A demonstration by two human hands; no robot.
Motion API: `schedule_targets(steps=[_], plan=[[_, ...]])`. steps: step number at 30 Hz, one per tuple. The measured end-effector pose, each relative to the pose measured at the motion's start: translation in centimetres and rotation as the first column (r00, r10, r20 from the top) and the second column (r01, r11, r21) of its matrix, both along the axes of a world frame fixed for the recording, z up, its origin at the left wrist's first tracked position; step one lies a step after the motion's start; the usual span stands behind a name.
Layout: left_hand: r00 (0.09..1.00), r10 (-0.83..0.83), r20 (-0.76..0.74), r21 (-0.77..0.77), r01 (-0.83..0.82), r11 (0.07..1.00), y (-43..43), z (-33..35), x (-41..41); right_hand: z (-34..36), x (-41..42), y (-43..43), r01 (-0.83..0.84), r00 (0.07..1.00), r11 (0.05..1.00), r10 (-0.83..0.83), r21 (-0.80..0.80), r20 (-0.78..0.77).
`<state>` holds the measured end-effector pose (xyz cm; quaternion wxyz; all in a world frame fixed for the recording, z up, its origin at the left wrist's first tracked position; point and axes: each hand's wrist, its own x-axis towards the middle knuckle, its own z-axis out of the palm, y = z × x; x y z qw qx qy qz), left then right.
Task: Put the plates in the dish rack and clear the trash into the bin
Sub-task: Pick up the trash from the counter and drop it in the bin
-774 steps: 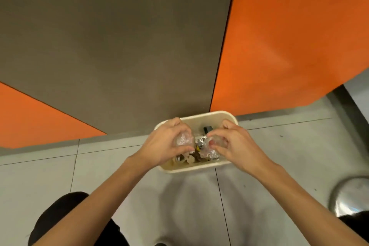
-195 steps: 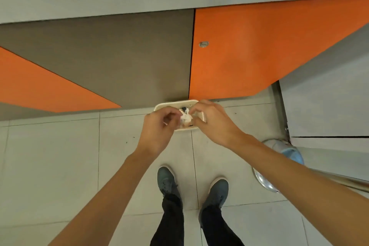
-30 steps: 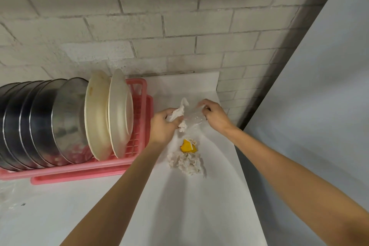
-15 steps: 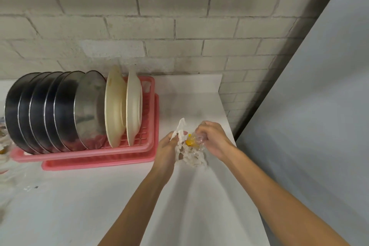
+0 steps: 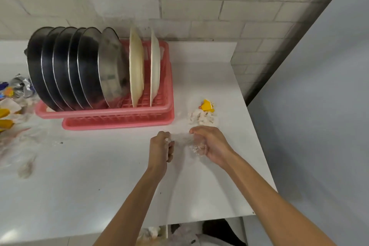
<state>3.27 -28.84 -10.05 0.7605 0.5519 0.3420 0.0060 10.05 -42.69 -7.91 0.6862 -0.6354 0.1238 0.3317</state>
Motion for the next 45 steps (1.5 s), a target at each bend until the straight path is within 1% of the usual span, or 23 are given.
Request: schedule_targets(steps=[2, 4, 6, 8, 11, 14, 16, 17, 19, 22, 24, 27, 29, 30, 31, 33, 35, 38, 41, 45], plan=[[1.0, -0.003, -0.031, 0.004, 0.003, 1.0, 0.4, -0.6, -0.9, -0.7, -1.4, 0.4, 0.037, 0.995, 0.999, -0.035, 0.016, -0.095], [0.999, -0.031, -0.043, 0.045, 0.033, 0.998, 0.6, -1.1, -1.9, -1.3, -2.8, 0.6, 0.087, 0.977, 0.996, -0.078, 0.037, -0.199], [0.999, -0.05, -0.018, 0.073, 0.051, 0.996, 0.7, -1.5, -3.2, -1.4, -4.1, 0.5, 0.134, 0.955, 0.986, -0.104, 0.094, -0.276], [0.998, -0.066, -0.008, 0.075, 0.067, 0.995, 0.5, -1.9, -4.6, -1.4, -5.3, 0.4, 0.18, 0.941, 0.97, -0.12, 0.165, -0.317], [0.995, -0.094, 0.024, 0.013, 0.094, 0.996, -0.3, -1.6, -6.4, -1.4, -7.0, 0.4, 0.235, 0.938, 0.944, -0.157, 0.233, -0.309], [0.992, -0.117, 0.055, -0.099, 0.122, 0.988, -1.3, -0.9, -8.0, -1.2, -8.5, 0.2, 0.236, 0.953, 0.952, -0.188, 0.194, -0.236], [0.988, -0.134, 0.074, -0.117, 0.142, 0.983, -1.7, -0.7, -9.1, -0.9, -9.7, -0.4, 0.215, 0.962, 0.961, -0.178, 0.172, -0.206], [0.985, -0.157, 0.074, -0.088, 0.164, 0.983, -1.8, -0.5, -9.7, -0.8, -10.5, -0.7, 0.21, 0.964, 0.963, -0.176, 0.168, -0.201], [0.973, -0.222, 0.067, 0.022, 0.221, 0.975, -2.6, -0.2, -11.3, -0.5, -12.2, -1.3, 0.228, 0.96, 0.957, -0.191, 0.18, -0.203], [0.942, -0.318, 0.105, 0.244, 0.285, 0.927, -4.5, 0.1, -14.2, -0.6, -15.5, -1.9, 0.224, 0.971, 0.959, -0.203, 0.174, -0.128], [0.909, -0.399, 0.12, 0.412, 0.32, 0.853, -5.7, 0.3, -16.2, -1.0, -18.2, -2.4, 0.217, 0.976, 0.965, -0.209, 0.146, -0.067], [0.843, -0.535, 0.055, 0.569, 0.414, 0.711, -6.5, -0.3, -19.7, -2.5, -22.4, -3.5, 0.2, 0.979, 0.974, -0.201, 0.106, 0.007], [0.789, -0.615, -0.002, 0.618, 0.484, 0.62, -6.3, -0.9, -22.3, -4.0, -25.3, -4.1, 0.188, 0.978, 0.978, -0.195, 0.093, 0.072], [0.78, -0.626, -0.004, 0.616, 0.495, 0.613, -6.0, -1.1, -23.5, -4.7, -26.5, -4.3, 0.179, 0.977, 0.981, -0.187, 0.082, 0.103], [0.801, -0.598, 0.008, 0.609, 0.471, 0.639, -5.8, -1.4, -24.7, -5.2, -27.6, -4.5, 0.166, 0.978, 0.985, -0.171, 0.049, 0.117], [0.888, -0.459, 0.016, 0.582, 0.365, 0.726, -5.1, -1.5, -27.3, -6.2, -30.4, -5.0, 0.136, 0.984, 0.99, -0.129, -0.044, 0.123], [0.94, -0.34, -0.005, 0.539, 0.289, 0.791, -3.9, -1.7, -29.5, -7.0, -32.7, -5.1, 0.134, 0.986, 0.988, -0.125, -0.081, 0.106], [0.968, -0.229, -0.1, 0.421, 0.25, 0.872, -1.4, -2.4, -32.4, -7.9, -35.2, -4.7, 0.101, 0.993, 0.993, -0.097, -0.066, 0.065], [0.979, -0.117, -0.168, 0.278, 0.161, 0.947, 1.3, -3.0, -34.6, -8.2, -37.0, -3.1, 0.067, 0.997, 0.997, -0.066, -0.041, 0.033], [0.978, -0.067, -0.2, 0.169, 0.102, 0.98, 5.4, -4.3, -37.1, -8.8, -38.9, 0.2, 0.031, 0.999, 0.99, -0.033, -0.135, -0.009]])
